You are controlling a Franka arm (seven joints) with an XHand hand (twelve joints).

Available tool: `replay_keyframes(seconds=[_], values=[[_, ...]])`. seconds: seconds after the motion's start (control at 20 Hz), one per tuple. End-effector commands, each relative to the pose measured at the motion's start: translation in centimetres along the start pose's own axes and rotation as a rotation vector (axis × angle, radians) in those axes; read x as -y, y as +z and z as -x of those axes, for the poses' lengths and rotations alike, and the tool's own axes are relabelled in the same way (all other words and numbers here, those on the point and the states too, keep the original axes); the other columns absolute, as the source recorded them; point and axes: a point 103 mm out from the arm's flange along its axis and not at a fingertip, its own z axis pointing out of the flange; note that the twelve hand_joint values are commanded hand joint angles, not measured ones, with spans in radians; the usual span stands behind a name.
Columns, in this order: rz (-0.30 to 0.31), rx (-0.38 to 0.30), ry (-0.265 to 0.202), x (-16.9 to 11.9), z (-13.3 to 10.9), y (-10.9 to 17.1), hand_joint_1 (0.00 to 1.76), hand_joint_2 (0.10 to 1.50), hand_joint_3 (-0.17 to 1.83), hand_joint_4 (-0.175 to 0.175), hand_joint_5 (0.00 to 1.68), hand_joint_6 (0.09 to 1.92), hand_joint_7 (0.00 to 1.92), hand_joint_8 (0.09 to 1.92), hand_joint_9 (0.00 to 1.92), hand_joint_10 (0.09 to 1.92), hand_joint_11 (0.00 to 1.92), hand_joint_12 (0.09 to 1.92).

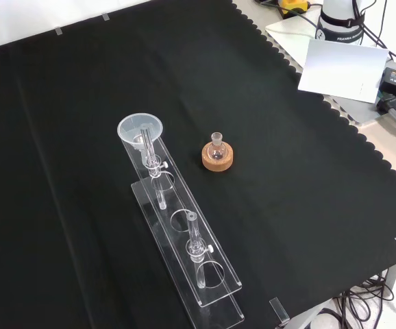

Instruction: Pick up the funnel from the transparent funnel stand.

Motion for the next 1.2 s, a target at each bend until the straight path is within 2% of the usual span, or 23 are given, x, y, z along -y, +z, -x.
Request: replay_keyframes(seconds=[0.05,0.35,0.5,0.65,0.8,0.9,1.2], values=[[-0.019,0.006,-0.003,-1.3,-0.1,0.4,0.00,1.13,0.46,0.031,0.15,0.09,0.00,0.32,0.09,0.62,0.08,1.35],[-0.033,0.038,0.018,-4.7,-0.3,2.0,0.00,1.13,0.45,0.030,0.16,0.09,0.00,0.33,0.10,0.63,0.08,1.35],[-0.040,0.031,0.011,-7.2,-0.4,3.0,0.00,1.13,0.45,0.029,0.16,0.09,0.00,0.33,0.10,0.63,0.08,1.35],[-0.065,0.020,-0.011,-10.5,-1.1,4.1,0.00,1.13,0.44,0.028,0.16,0.09,0.00,0.34,0.10,0.63,0.08,1.35],[-0.085,0.040,-0.051,-13.6,-2.4,5.2,0.00,1.14,0.42,0.026,0.17,0.09,0.00,0.36,0.10,0.63,0.07,1.36],[-0.077,0.044,-0.076,-15.4,-3.5,6.0,0.00,1.13,0.39,0.024,0.17,0.09,0.00,0.37,0.11,0.64,0.05,1.37],[-0.129,0.041,-0.139,-18.8,-7.2,9.4,0.18,1.05,0.31,0.014,0.21,0.09,0.06,0.49,0.19,0.68,0.06,1.39]])
